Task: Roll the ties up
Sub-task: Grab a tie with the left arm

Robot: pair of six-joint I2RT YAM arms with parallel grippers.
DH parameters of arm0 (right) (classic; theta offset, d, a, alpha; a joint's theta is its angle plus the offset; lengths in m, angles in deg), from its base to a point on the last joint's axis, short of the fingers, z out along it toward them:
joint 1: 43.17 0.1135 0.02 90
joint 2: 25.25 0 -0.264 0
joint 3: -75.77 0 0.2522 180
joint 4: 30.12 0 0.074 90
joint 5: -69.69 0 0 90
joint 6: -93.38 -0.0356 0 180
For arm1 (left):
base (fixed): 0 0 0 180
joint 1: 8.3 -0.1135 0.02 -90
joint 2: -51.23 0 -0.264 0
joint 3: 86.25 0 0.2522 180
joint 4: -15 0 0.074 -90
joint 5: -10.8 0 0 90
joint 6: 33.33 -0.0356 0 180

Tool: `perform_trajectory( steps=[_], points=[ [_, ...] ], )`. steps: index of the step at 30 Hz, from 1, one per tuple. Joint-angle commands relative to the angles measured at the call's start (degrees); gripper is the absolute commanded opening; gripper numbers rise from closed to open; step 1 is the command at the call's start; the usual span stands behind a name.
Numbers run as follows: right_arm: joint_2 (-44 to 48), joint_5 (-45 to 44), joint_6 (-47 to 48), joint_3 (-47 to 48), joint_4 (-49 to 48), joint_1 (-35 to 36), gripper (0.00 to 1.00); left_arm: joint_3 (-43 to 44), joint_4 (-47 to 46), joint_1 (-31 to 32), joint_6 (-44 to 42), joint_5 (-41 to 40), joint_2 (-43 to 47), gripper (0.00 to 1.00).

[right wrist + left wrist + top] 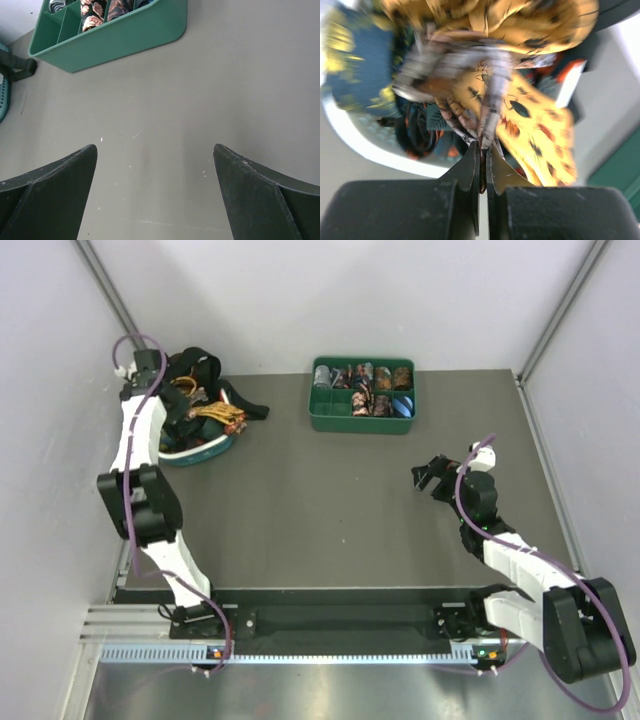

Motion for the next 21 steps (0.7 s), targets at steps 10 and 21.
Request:
perform_trajectory(
  steps=[10, 21],
  points=[
    [-1.43, 2.39, 0.95, 1.78, -3.99, -0.25, 1.00, -4.54, -17.78, -0.14, 8.24, 0.90, 36.07, 0.00],
    [-1.78, 2.48, 1.47, 1.61, -4.95, -0.25, 1.00, 12.42, -14.88, -0.23, 9.83, -4.28, 46.80, 0.00]
  ],
)
